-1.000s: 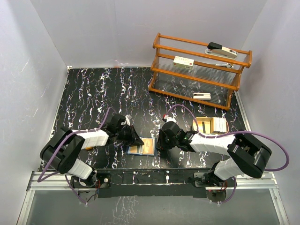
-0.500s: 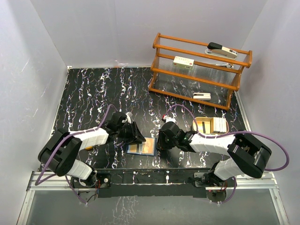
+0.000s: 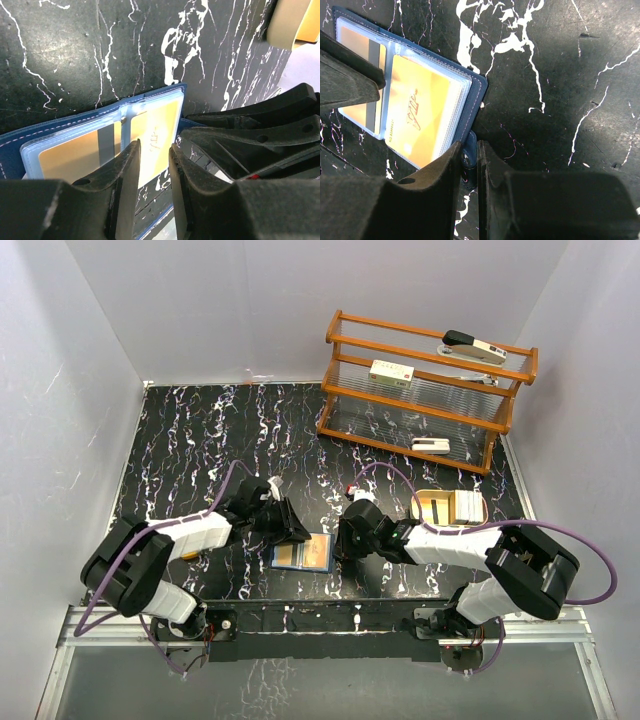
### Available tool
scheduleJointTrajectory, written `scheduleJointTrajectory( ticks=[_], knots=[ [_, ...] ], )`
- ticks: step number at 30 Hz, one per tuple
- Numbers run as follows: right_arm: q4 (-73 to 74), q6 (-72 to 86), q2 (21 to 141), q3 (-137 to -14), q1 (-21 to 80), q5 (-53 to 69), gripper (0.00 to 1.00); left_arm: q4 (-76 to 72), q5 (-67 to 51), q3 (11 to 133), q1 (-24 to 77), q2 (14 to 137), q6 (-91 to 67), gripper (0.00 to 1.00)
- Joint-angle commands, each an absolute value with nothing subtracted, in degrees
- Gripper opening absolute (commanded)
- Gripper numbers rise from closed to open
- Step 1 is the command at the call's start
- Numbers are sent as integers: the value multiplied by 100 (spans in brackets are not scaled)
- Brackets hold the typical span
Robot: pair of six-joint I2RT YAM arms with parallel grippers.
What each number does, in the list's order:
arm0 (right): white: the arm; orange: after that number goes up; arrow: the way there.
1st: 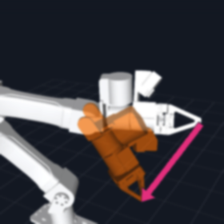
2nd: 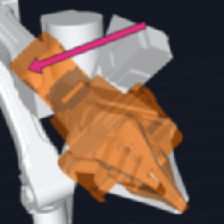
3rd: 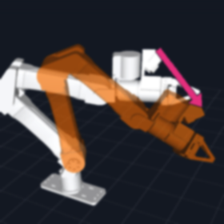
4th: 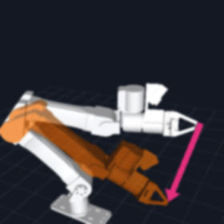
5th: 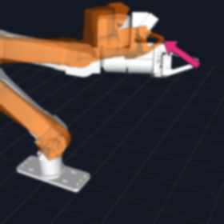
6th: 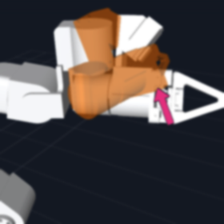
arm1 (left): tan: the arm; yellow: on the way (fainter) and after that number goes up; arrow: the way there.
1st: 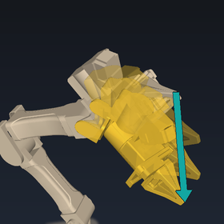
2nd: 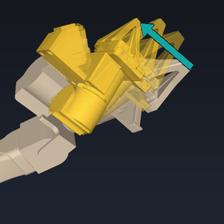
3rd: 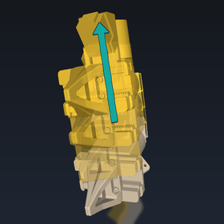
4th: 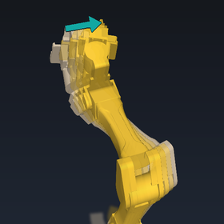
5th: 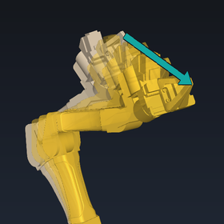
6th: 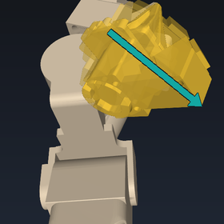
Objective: Put the credit cards into the card holder
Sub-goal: Insert the credit card into the card holder.
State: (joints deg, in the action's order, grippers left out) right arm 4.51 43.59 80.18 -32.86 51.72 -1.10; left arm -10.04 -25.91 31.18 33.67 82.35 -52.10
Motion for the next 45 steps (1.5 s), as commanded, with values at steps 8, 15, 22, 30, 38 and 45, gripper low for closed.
scheduleJointTrajectory(
  ticks=[8, 15, 22, 30, 38, 45],
  knots=[
    [300, 4349, 8019, -3400, 5186, -155, 15, -1330, -2817, 3049, 3406, 8413, -5293, 25],
    [318, 4341, 8027, -3417, 5186, -148, 15, -1488, -2959, 3096, 3410, 8478, -5356, 17],
    [391, 4310, 7911, -3377, 5186, -184, 15, 162, -2141, 3775, 3421, 7932, -4665, 0],
    [443, 4418, 7872, -3408, 5185, -250, 14, 870, -1624, 3943, 3454, 7755, -4305, 0],
    [483, 4421, 7819, -3420, 5186, -339, 14, 591, -1845, 3863, 3528, 8255, -4351, 0],
    [449, 4422, 7838, -3400, 5186, -288, 15, 234, -1998, 3704, 3650, 8481, -4515, 0]
  ],
)
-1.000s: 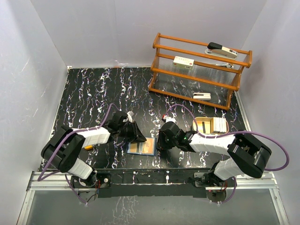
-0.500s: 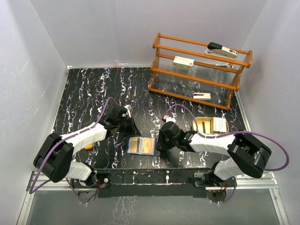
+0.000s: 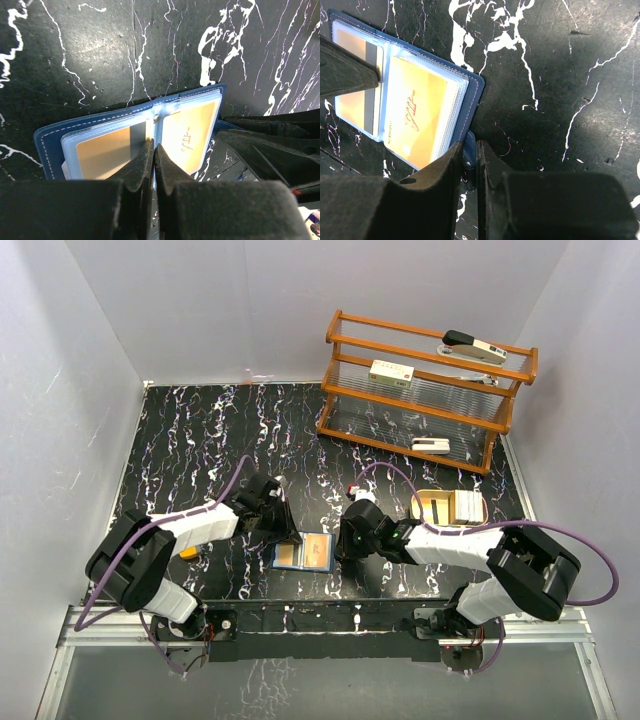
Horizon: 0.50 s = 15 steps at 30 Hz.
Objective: Put the credit cards into the card holder
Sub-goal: Insert the credit card into the card holder.
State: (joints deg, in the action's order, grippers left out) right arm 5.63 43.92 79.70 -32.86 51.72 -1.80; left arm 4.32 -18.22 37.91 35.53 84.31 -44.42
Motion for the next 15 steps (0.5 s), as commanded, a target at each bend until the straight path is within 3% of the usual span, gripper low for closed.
scheduleJointTrajectory(
  ticks=[1, 15],
  knots=[
    [448, 4409, 7846, -3409, 5186, -277, 15, 184, -2000, 3674, 3666, 8488, -4524, 0],
    [346, 4355, 8069, -3454, 5186, -238, 14, -339, -2103, 3645, 3934, 8613, -4756, 0]
  ],
)
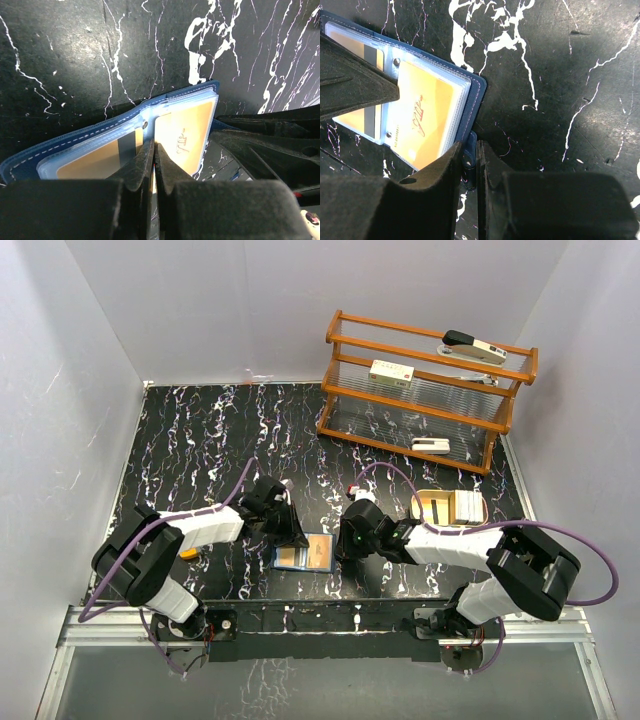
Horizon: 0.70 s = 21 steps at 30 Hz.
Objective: Put the credit cards into the card holder
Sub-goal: Insert the credit card into the card holder.
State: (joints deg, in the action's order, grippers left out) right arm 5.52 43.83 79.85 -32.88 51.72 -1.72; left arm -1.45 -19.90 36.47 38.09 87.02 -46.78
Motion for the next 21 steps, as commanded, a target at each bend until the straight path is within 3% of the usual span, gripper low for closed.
scheduleJointTrajectory(
  ticks=[1, 8, 12, 15, 21],
  knots=[
    [343, 4348, 8087, -3464, 5186, -236, 14, -384, -2120, 3651, 3944, 8601, -4752, 0],
    [462, 4317, 8036, -3501, 5186, -319, 14, -437, -2069, 3636, 3946, 8364, -4827, 0],
    [552, 4273, 7925, -3489, 5186, -437, 14, 223, -1681, 3813, 3946, 8107, -4687, 12],
    [562, 4252, 7937, -3468, 5186, -445, 12, 764, -1302, 3950, 3937, 7878, -4497, 28],
    [521, 4243, 7989, -3427, 5186, -423, 12, 1763, -551, 4112, 3795, 7375, -4194, 45]
  ],
)
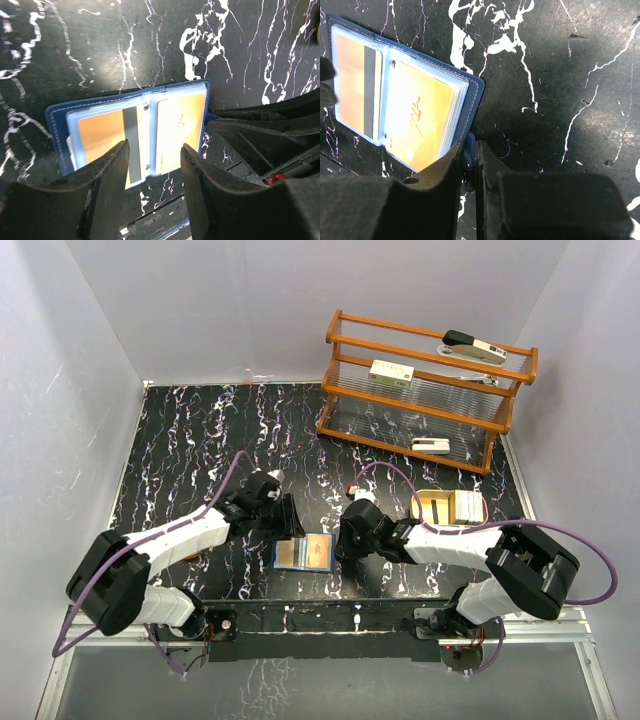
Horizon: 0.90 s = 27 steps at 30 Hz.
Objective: Put the credit cards into the card holder
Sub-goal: Insert the credit card into the card holder, then close the card holder at the center of the board.
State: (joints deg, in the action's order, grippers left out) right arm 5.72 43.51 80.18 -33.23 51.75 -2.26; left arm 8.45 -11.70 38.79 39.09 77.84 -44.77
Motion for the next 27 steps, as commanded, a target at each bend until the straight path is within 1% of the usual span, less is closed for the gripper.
scheduleJointTrajectory(
  ticks=[1, 3, 9, 15, 19, 22, 27],
  knots=[
    [505, 4247, 7996, -3418, 5184, -423, 12, 1809, -524, 4053, 3733, 7331, -4185, 49],
    [453, 4261, 8014, -3403, 5186, -395, 12, 1669, -583, 3814, 3616, 7206, -4234, 56],
    [442, 4256, 8055, -3432, 5185, -359, 12, 1355, -773, 3267, 3358, 7092, -4422, 60],
    [368, 4280, 8160, -3412, 5186, -293, 12, 1300, -749, 3170, 3266, 7188, -4360, 63],
    [325, 4282, 8221, -3400, 5186, -270, 12, 1061, -932, 3046, 3251, 7236, -4409, 63],
    [316, 4306, 8223, -3386, 5181, -314, 12, 726, -1322, 2980, 3239, 7299, -4569, 63],
    [235, 4333, 8299, -3351, 5186, -270, 12, 384, -1947, 3106, 3235, 7121, -4875, 59]
  ],
)
